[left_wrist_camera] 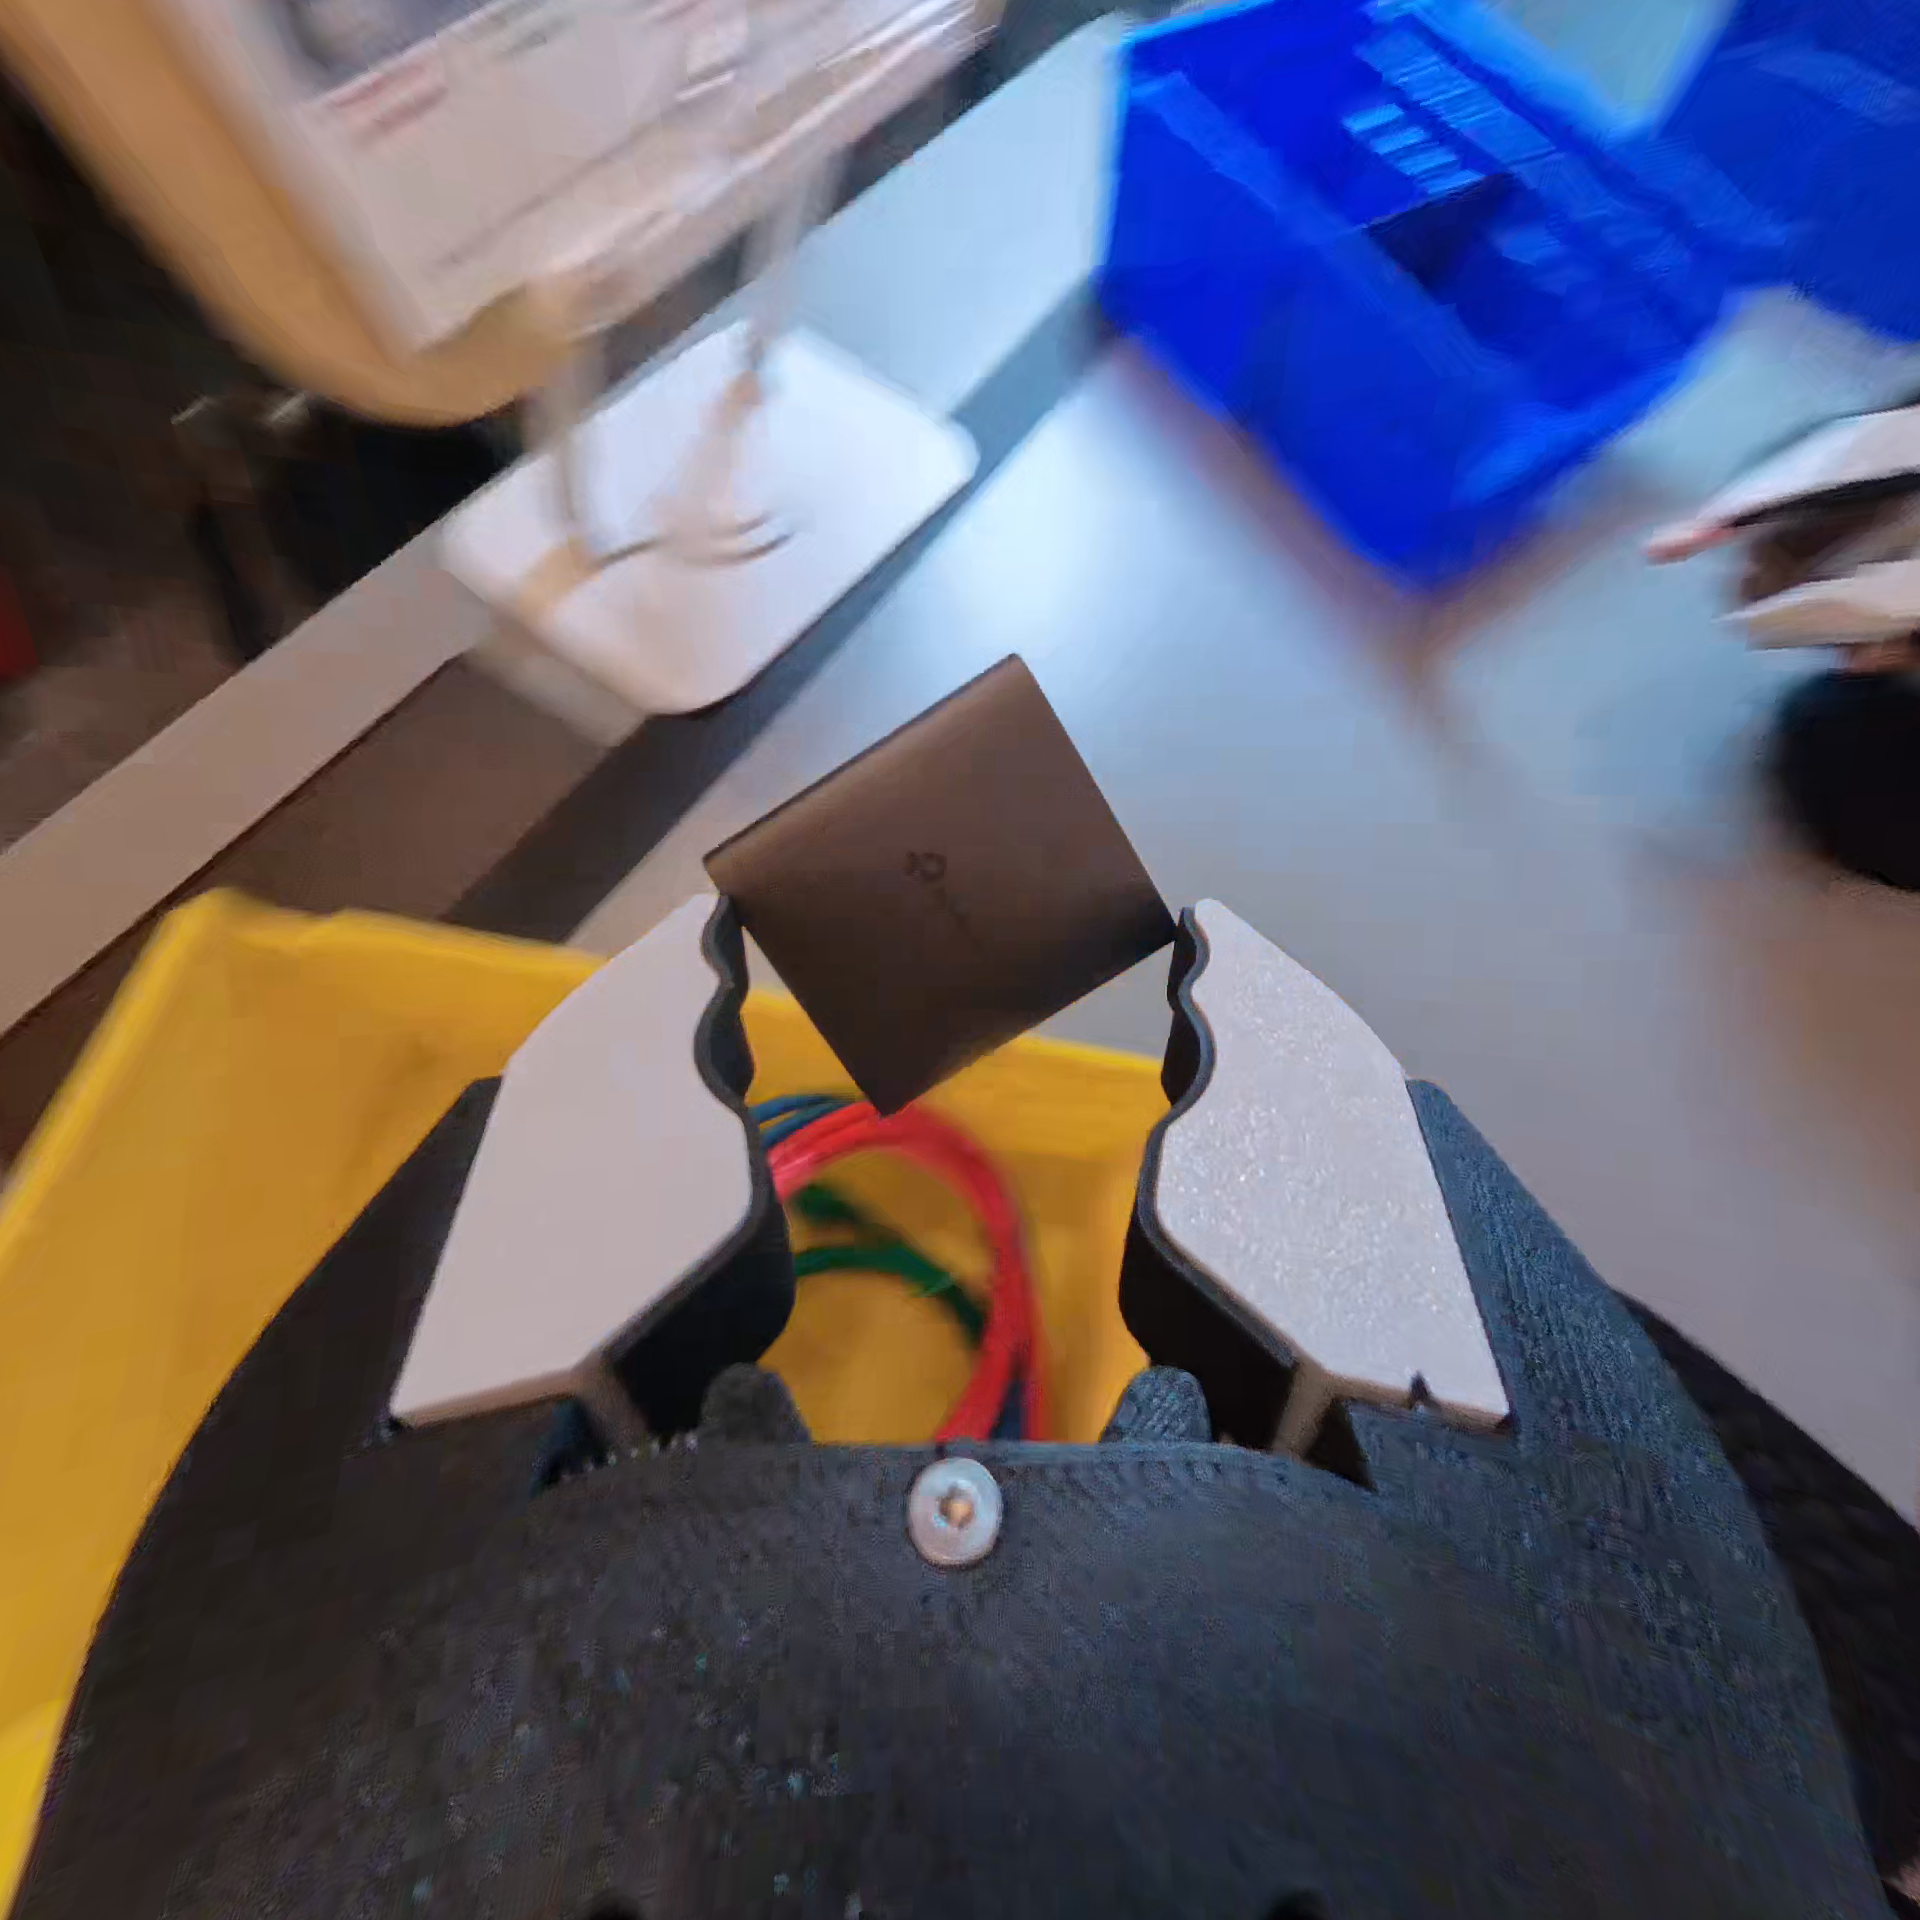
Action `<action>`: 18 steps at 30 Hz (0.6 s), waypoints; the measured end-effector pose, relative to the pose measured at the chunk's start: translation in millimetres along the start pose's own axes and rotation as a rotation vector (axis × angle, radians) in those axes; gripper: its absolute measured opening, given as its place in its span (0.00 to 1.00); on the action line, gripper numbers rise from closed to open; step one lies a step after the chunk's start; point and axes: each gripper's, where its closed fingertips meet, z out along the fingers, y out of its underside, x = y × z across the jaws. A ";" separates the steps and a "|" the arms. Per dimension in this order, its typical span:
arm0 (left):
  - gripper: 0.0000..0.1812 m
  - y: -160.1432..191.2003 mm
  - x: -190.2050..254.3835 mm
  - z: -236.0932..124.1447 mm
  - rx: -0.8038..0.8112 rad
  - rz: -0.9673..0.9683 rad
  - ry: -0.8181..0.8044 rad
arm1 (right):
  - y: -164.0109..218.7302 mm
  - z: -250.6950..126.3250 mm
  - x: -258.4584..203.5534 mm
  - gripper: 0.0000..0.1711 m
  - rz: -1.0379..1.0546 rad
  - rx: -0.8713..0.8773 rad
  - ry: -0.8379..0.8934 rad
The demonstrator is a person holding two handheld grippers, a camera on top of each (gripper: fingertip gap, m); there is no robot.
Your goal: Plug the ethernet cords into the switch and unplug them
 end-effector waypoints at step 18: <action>0.43 80.8 350.5 66.2 0.088 -0.004 1.127 | -48.5 3.2 -171.8 0.16 -0.500 0.181 -0.532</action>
